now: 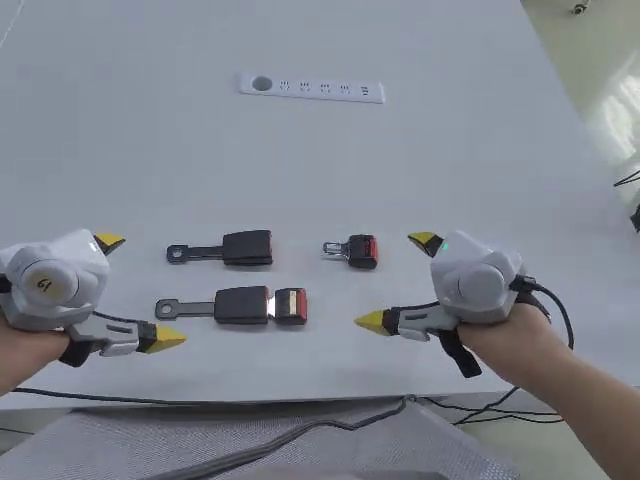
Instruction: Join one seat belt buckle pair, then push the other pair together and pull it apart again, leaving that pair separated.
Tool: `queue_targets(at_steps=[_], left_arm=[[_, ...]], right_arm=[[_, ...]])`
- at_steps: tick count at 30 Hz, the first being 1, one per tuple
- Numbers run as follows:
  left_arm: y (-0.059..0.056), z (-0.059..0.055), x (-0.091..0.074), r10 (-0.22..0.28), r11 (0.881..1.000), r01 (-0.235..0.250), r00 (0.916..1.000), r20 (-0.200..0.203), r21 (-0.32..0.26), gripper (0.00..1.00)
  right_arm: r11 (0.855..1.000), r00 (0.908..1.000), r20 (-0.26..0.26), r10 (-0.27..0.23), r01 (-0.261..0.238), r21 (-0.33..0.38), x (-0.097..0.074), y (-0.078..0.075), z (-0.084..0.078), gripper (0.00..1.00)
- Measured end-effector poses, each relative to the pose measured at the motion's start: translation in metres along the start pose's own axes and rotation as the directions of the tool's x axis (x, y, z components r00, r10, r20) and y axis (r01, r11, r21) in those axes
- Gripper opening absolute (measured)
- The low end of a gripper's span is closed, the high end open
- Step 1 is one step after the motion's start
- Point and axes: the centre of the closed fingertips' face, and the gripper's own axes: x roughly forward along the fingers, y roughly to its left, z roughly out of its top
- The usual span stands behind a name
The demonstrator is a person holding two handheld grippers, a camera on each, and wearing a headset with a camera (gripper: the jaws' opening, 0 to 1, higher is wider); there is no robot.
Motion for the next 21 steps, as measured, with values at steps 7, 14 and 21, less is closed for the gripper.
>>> queue_targets(at_steps=[7, 14, 21], left_arm=[[0.002, -0.006, -0.011, 0.038, 0.998, -0.037, 0.9993, 0.008, -0.058, 1.00], [-0.001, -0.004, -0.017, 0.050, 0.995, -0.049, 0.9986, 0.018, -0.084, 1.00], [-0.001, 0.000, -0.023, 0.066, 0.990, -0.060, 0.9970, 0.042, -0.125, 1.00]], right_arm=[[0.999, 0.9992, 0.032, -0.025, 0.024, 0.033, -0.008, 0.001, 0.000, 0.99], [0.998, 0.9992, 0.026, -0.029, 0.028, 0.048, -0.015, 0.004, -0.007, 0.99], [0.997, 0.9989, 0.025, -0.041, 0.039, 0.070, -0.023, 0.006, -0.013, 0.99]])
